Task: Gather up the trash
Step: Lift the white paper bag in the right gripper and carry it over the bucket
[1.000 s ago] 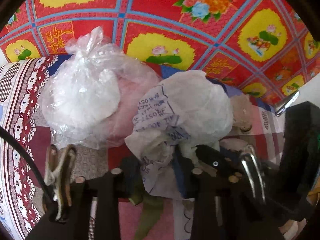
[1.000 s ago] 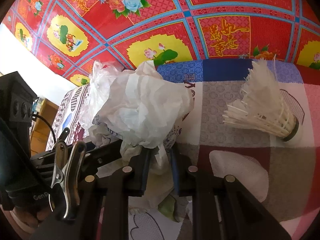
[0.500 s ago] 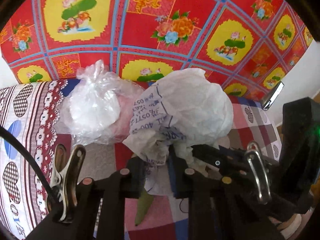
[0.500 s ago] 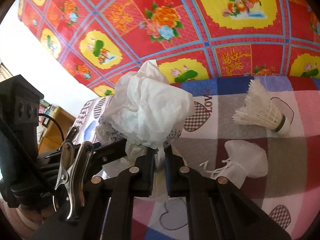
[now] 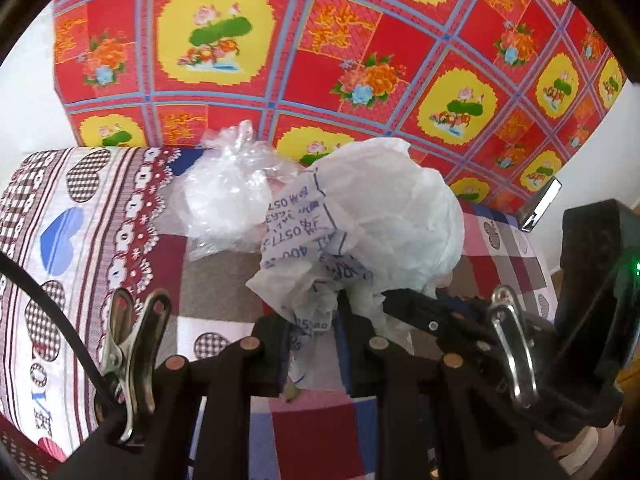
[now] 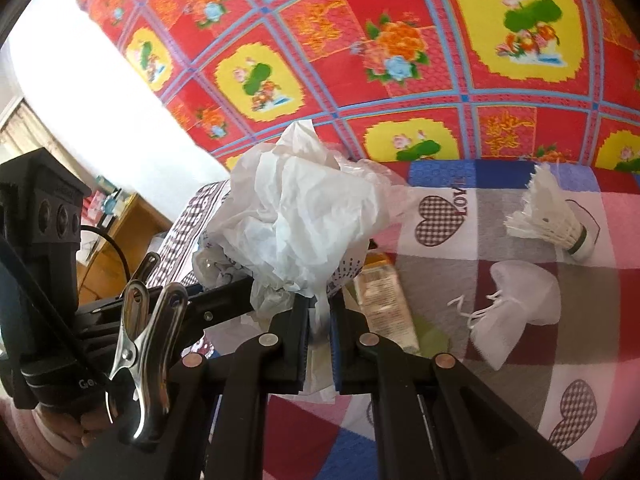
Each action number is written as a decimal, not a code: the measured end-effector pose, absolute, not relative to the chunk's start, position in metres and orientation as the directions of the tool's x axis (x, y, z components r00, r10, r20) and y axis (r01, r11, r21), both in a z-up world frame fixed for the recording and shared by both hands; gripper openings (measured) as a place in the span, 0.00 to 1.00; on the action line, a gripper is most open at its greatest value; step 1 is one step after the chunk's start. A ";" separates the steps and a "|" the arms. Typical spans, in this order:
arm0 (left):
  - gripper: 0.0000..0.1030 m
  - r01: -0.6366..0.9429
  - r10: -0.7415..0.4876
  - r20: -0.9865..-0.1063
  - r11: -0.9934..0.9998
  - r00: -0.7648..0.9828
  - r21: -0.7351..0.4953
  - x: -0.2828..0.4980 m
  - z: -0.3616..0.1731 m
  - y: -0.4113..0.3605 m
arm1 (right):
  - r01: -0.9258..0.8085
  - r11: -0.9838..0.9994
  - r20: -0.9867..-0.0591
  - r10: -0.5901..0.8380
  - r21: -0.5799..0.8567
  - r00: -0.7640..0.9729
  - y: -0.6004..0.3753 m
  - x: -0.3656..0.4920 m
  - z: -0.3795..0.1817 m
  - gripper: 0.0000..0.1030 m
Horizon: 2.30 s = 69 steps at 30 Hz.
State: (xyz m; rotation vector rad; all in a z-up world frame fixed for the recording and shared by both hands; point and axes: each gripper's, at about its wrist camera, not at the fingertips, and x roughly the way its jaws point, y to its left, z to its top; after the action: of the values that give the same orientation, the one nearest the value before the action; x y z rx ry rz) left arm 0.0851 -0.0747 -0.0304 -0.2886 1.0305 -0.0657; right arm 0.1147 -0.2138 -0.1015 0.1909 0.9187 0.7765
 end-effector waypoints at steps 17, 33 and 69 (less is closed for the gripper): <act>0.19 -0.097 -0.170 -0.819 0.960 0.548 -0.264 0.025 -0.002 -0.014 | -0.574 0.696 -0.641 0.684 0.430 0.349 -0.158 0.059 -0.078 0.10; 0.19 -0.128 -0.137 -0.782 0.955 0.607 -0.267 -0.047 0.027 0.064 | -0.626 0.685 -0.634 0.681 0.374 0.367 -0.082 -0.003 -0.037 0.10; 0.19 -0.518 0.196 -0.761 0.829 0.619 -0.208 -0.146 0.050 0.265 | -0.875 0.345 -0.613 0.786 0.339 0.072 0.152 -0.056 -0.014 0.10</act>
State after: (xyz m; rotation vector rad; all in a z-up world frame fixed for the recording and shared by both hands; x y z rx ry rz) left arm -0.1462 0.2653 0.0504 -0.4359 0.8055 0.4262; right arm -0.0557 0.1521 -0.0140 -0.1307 0.8235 1.2536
